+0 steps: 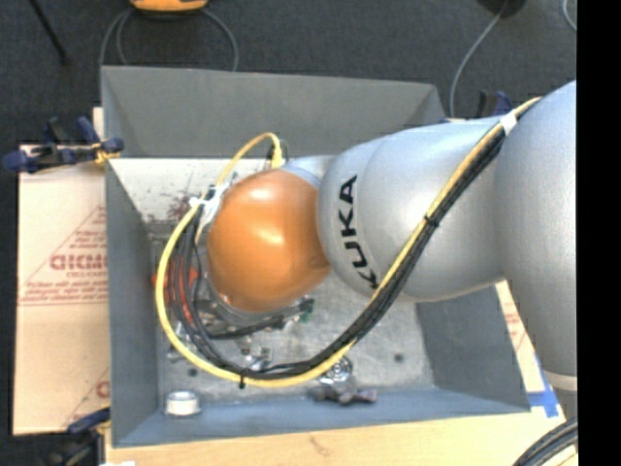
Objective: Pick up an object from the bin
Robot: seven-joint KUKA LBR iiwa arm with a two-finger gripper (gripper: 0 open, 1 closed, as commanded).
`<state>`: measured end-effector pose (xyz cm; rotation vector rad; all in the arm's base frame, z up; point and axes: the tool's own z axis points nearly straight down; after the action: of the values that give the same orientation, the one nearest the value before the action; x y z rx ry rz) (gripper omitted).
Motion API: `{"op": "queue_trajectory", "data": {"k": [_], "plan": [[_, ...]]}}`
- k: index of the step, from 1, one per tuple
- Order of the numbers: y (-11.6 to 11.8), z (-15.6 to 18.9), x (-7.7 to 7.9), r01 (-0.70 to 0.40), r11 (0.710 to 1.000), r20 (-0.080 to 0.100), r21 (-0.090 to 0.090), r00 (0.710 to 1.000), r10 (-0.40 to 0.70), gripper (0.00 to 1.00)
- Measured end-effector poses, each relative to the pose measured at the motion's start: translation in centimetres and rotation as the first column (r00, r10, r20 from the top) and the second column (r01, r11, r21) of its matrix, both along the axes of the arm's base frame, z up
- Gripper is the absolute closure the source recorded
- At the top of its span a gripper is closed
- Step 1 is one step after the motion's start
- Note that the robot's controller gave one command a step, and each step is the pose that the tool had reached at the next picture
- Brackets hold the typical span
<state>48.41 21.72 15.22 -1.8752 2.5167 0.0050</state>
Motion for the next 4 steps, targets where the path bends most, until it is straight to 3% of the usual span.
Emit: {"op": "queue_trajectory", "data": {"k": [1,2,3,4], "plan": [[-0.5,-7.8,7.9,0.016,1.000,0.004,-0.001,1.000,-0.016,0.00],[-0.7,-5.8,9.0,0.048,0.999,0.005,0.001,0.999,-0.048,0.00],[-3.2,-7.8,7.1,0.118,0.993,0.008,0.008,0.993,-0.118,0.00],[-12.1,-3.7,1.6,0.105,0.994,0.000,-0.005,0.994,-0.105,0.00]]}}
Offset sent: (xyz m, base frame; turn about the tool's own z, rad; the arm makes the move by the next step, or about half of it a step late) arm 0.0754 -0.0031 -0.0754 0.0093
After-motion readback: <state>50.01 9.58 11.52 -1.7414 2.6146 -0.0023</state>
